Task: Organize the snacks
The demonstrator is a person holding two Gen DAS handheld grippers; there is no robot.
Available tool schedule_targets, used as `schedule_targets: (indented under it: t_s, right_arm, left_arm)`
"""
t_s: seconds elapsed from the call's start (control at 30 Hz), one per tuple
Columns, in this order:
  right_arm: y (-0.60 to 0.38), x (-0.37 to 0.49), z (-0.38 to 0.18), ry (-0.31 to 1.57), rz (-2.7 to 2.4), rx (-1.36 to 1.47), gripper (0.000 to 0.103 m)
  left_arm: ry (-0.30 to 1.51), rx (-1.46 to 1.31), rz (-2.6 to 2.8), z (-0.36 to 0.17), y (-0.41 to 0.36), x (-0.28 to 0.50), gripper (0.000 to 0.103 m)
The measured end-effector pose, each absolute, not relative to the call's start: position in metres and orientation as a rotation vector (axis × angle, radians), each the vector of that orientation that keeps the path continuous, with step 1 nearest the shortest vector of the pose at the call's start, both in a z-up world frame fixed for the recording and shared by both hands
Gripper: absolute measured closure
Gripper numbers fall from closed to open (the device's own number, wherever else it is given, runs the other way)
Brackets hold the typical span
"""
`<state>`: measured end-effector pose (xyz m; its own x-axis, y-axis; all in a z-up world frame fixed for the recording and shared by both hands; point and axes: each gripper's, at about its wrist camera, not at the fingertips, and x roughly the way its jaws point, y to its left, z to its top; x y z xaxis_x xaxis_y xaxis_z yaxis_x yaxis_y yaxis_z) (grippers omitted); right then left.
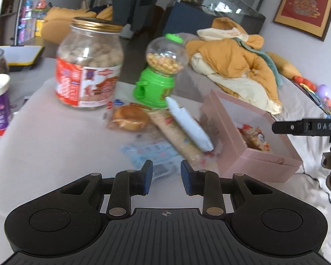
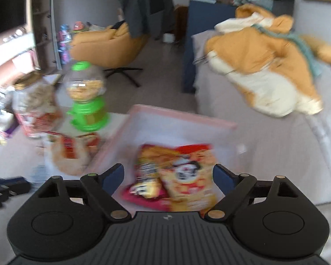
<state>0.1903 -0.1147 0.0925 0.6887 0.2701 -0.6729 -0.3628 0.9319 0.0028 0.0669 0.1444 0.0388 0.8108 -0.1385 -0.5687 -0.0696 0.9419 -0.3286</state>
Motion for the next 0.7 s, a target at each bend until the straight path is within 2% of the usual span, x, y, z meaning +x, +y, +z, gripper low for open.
schedule_targets:
  t_s: [0.27, 0.43, 0.57, 0.7]
  right_arm:
    - [-0.04, 0.184, 0.097, 0.733, 0.513, -0.169, 0.013]
    - [0.018, 0.202, 0.077, 0.819, 0.543, -0.141, 0.013]
    - [0.047, 0.22, 0.059, 0.795, 0.483, -0.239, 0.013]
    - [0.057, 0.243, 0.037, 0.891, 0.476, -0.304, 0.013]
  left_arm:
    - [0.558, -0.345, 0.04, 0.039, 0.166, 0.039, 0.071]
    - [0.587, -0.405, 0.032, 0.033, 0.181, 0.035, 0.071]
    - [0.564, -0.446, 0.03, 0.032, 0.193, 0.025, 0.071]
    - [0.547, -0.474, 0.031, 0.031, 0.197, 0.022, 0.071]
